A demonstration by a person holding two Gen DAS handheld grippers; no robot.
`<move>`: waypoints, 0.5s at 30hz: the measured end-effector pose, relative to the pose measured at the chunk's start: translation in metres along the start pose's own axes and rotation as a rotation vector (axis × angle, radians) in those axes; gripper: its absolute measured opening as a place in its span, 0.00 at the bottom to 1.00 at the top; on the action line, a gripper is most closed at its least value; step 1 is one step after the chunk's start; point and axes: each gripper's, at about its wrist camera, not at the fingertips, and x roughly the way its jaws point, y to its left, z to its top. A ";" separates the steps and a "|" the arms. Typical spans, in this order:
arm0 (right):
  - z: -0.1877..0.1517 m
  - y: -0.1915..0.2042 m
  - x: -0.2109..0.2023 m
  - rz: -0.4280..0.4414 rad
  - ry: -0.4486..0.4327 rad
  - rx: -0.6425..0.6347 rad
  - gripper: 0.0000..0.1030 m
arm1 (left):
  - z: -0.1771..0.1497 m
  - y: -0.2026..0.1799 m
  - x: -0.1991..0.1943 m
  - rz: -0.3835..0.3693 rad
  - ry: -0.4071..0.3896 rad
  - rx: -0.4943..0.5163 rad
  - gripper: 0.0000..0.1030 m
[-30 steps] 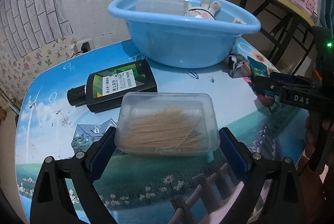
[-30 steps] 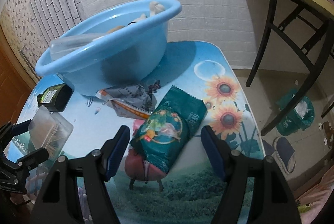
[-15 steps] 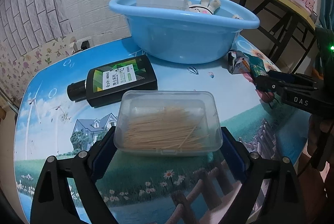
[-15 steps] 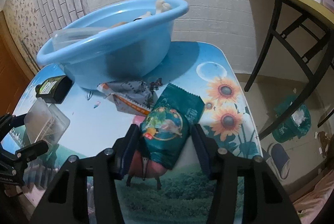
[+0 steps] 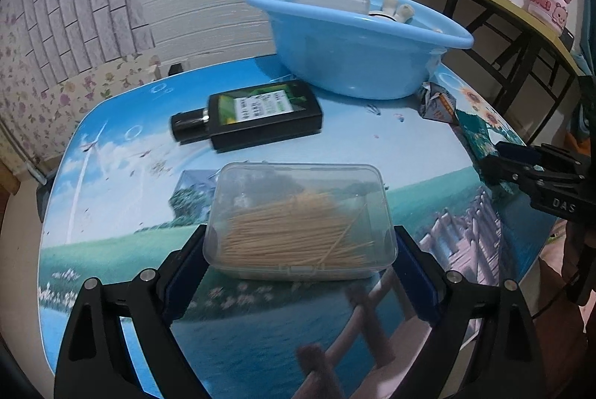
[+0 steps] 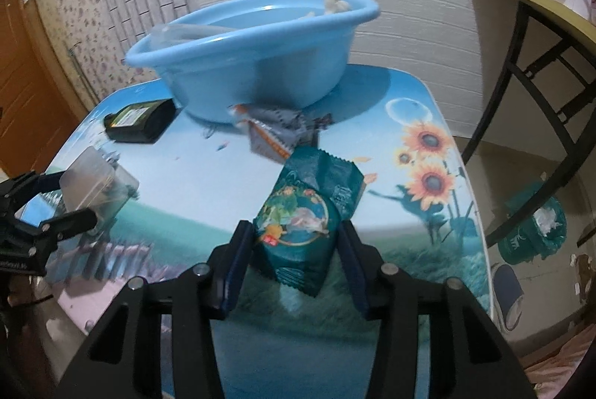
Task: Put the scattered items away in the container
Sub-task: 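Grasp the green snack packet with the right gripper while left approaches the toothpick box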
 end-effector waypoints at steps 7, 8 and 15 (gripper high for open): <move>-0.001 0.026 -0.010 0.057 -0.022 -0.088 0.44 | -0.007 0.011 -0.009 0.025 -0.009 -0.018 0.90; -0.002 0.029 -0.011 0.063 -0.023 -0.097 0.44 | -0.008 0.012 -0.010 0.026 -0.010 -0.021 0.90; -0.005 0.033 -0.007 0.067 0.015 -0.096 0.45 | -0.011 0.016 -0.009 0.034 -0.003 -0.029 0.90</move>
